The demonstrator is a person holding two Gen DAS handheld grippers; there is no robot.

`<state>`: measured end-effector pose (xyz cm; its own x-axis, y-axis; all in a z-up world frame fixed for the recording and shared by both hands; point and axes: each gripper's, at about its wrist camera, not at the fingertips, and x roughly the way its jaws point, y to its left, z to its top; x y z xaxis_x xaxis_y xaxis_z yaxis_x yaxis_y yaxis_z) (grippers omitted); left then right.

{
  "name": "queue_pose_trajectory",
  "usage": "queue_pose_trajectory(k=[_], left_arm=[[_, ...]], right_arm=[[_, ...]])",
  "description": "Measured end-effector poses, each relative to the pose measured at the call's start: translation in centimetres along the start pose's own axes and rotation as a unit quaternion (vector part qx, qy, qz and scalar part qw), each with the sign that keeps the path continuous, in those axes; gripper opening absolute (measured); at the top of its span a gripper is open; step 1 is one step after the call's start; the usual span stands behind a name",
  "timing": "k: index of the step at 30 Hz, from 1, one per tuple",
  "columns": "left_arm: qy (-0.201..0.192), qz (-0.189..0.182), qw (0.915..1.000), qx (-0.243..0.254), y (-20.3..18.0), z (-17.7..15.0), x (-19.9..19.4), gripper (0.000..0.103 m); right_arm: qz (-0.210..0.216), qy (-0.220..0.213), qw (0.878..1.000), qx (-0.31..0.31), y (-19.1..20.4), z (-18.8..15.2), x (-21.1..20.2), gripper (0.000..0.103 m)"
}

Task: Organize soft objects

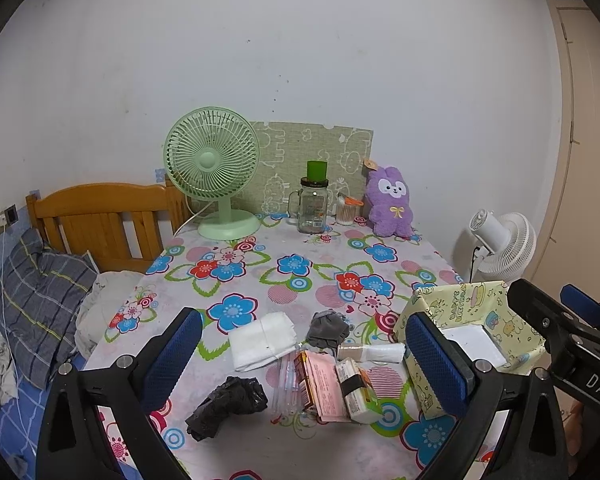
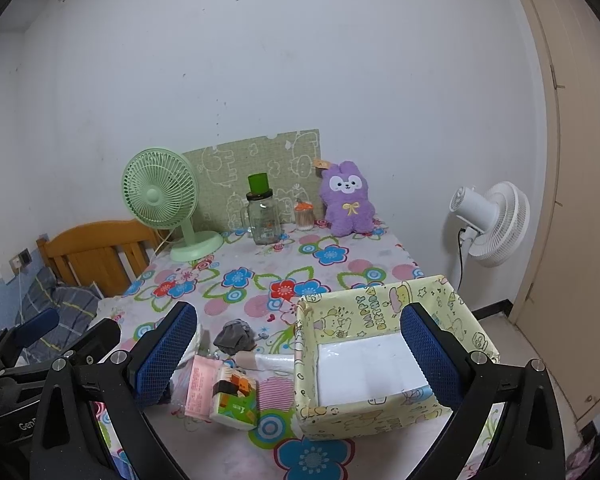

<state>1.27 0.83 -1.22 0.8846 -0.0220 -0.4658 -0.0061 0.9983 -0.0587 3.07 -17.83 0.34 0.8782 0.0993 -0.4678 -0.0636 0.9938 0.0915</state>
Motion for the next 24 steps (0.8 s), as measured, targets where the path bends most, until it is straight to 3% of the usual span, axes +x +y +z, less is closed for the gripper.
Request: queue_pose_trajectory(k=[24], left_arm=[[-0.005,0.005,1.0,0.003,-0.09,0.16,-0.31,0.1]], right_arm=[[0.001,-0.003,1.0,-0.004,0.25,-0.14,-0.2,0.103]])
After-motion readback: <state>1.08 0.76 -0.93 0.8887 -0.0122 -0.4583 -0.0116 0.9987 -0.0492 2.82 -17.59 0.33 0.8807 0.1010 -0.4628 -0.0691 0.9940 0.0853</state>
